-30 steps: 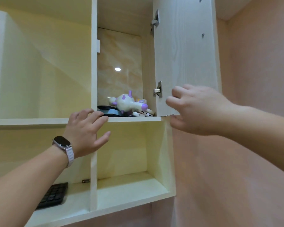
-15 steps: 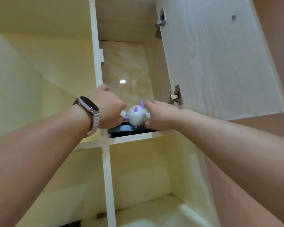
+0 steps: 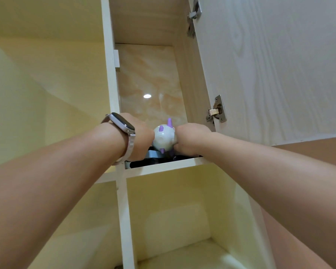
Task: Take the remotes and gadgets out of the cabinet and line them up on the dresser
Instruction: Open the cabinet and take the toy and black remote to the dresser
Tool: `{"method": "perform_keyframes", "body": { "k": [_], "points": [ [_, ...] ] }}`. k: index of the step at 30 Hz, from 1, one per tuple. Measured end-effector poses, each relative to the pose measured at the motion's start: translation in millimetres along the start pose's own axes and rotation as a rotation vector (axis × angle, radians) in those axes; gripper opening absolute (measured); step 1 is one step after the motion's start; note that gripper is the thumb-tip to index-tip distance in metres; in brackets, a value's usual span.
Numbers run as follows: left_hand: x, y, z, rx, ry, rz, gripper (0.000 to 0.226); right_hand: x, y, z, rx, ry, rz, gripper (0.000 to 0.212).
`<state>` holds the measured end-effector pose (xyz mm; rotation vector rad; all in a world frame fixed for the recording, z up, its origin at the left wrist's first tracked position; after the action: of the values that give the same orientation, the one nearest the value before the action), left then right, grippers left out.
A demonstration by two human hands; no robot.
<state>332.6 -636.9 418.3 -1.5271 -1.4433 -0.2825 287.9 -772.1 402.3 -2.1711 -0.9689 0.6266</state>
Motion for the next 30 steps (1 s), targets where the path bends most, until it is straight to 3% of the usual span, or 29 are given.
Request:
{"method": "perform_keyframes", "body": {
  "k": [4, 7, 11, 17, 24, 30],
  "points": [
    [-5, 5, -2, 0.065, 0.006, -0.001, 0.023, -5, -4, 8, -0.112, -0.026, -0.018, 0.014],
    [-5, 5, 8, -0.139, 0.034, -0.002, 0.008, -13, -8, 17, -0.252, -0.016, -0.08, 0.02],
    [-6, 6, 23, -0.302, -0.001, 0.085, 0.022, -17, -21, 33, -0.401, -0.013, -0.187, 0.027],
    [-9, -3, 54, -0.555, -0.071, 0.387, 0.016, -22, -42, 75, -0.541, -0.008, -0.45, 0.014],
    [-12, 5, 108, -0.921, -0.299, 0.877, 0.015, -29, -55, 136, -0.744, -0.096, -0.691, 0.018],
    [-16, 12, 157, -0.912, -0.401, 1.357, 0.01, -31, -63, 185, -0.809, -0.153, -0.727, 0.016]
  ]
}}
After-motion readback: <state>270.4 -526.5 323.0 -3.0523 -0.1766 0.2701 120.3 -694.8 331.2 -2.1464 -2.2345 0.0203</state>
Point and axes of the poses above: each hand's wrist, its own z-axis away from the middle knuckle, its own y-axis out of the palm, x = y × z, the point moved 3 cm from there along -z, towards the middle knuckle, and after that the axes turned 4 degrees about z, right-handed, at the moved point
